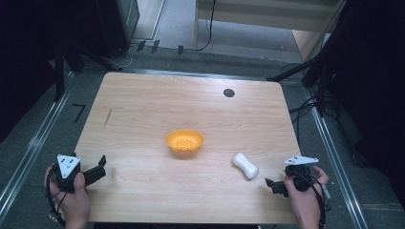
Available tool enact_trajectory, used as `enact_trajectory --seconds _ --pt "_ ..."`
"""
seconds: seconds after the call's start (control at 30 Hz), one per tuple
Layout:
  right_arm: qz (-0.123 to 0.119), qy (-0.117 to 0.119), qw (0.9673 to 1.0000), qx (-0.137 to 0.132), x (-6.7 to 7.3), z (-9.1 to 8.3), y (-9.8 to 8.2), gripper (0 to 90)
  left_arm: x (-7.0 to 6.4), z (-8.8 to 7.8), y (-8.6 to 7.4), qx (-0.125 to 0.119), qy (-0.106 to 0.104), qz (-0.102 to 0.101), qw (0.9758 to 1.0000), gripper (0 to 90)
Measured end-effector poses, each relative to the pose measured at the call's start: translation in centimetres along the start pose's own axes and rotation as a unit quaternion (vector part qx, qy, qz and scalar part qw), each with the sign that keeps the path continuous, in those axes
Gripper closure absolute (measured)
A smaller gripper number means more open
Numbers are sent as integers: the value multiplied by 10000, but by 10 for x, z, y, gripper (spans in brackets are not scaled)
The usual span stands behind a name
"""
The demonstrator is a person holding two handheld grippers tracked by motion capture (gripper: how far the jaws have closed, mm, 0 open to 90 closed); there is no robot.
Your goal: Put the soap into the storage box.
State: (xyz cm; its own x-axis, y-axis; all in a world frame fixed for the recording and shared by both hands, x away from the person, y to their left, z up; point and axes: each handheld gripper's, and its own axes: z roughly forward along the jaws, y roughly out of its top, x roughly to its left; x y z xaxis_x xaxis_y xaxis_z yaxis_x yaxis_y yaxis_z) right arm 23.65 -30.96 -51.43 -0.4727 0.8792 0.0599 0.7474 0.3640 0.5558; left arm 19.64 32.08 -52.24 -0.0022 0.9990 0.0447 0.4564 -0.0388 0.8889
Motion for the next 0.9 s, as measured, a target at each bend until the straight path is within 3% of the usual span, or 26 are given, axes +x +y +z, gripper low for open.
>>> enact_trajectory --seconds 0.27,0.37,0.9 --pt "-413 -1 9976 551 12 9 12 5 0 0 0 29 1 4 10000 50" --pt "-462 20 9971 611 14 10 15 76 0 1 0 47 -10 -2 10000 49" --pt "-669 167 9938 869 26 15 33 78 0 1 0 59 42 -4 10000 0"
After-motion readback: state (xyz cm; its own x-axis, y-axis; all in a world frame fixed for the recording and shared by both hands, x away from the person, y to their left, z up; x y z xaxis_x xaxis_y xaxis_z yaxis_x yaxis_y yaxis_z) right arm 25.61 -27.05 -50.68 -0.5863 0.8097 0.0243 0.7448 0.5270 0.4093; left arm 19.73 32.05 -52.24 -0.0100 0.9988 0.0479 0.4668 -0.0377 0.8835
